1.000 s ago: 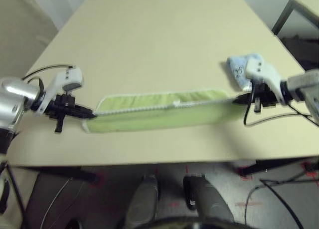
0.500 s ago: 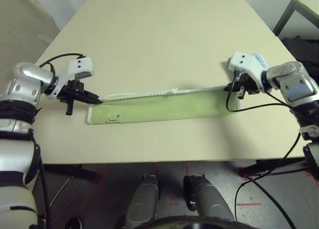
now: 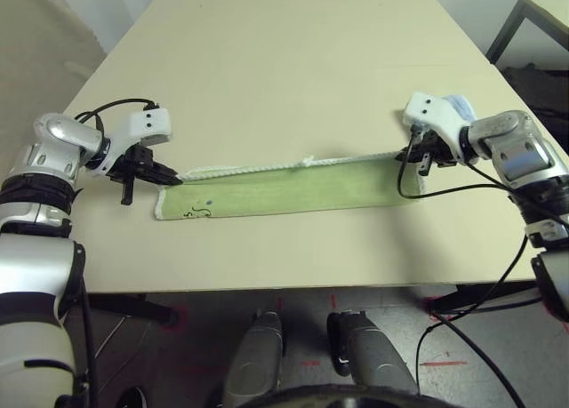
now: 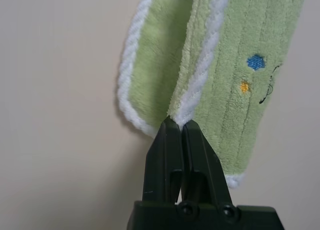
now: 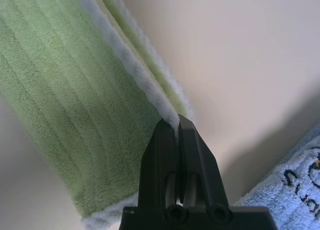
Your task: Fold the towel and set it aside.
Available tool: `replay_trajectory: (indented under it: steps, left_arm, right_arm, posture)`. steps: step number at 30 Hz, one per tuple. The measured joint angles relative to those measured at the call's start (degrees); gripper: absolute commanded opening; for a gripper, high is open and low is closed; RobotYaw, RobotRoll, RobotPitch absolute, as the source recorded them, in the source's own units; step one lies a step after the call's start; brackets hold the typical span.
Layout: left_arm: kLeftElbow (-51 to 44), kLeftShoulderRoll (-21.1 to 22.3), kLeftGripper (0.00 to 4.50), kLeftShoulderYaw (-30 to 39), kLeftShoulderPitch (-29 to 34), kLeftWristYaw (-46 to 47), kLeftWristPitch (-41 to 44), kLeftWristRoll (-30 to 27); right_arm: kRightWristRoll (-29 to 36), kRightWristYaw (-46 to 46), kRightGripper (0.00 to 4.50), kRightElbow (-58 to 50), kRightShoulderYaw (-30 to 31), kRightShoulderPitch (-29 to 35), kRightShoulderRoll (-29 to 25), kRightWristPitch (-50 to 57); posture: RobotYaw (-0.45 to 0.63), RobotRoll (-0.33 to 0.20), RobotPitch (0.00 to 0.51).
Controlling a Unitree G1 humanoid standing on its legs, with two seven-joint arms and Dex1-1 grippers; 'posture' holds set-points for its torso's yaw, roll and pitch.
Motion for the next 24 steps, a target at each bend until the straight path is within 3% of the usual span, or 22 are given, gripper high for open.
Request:
replay_trajectory:
  steps: [14,18,24]
  left_arm:
    - [3.55,-1.41,0.00,0.60,-1.73,3.35,-5.86,0.37]
    - [4.31,-1.41,1.04,0.59,-1.79,5.18,-6.72,1.42]
    - [4.84,-1.25,3.14,0.59,-1.78,5.81,-7.35,2.53]
  right_arm:
    - [-0.10,-1.15,0.01,0.70,-0.34,-0.32,0.00,0.09]
    - [-0.10,-1.52,1.02,-0.20,-0.60,-0.22,-0.02,0.47]
    - [-0.10,-2.78,3.23,-0.25,-0.94,-0.21,-0.02,0.85]
  posture:
    - [0.01,0.000,0.148]
    - [0.01,0.000,0.153]
    - [0.02,0.000,0.157]
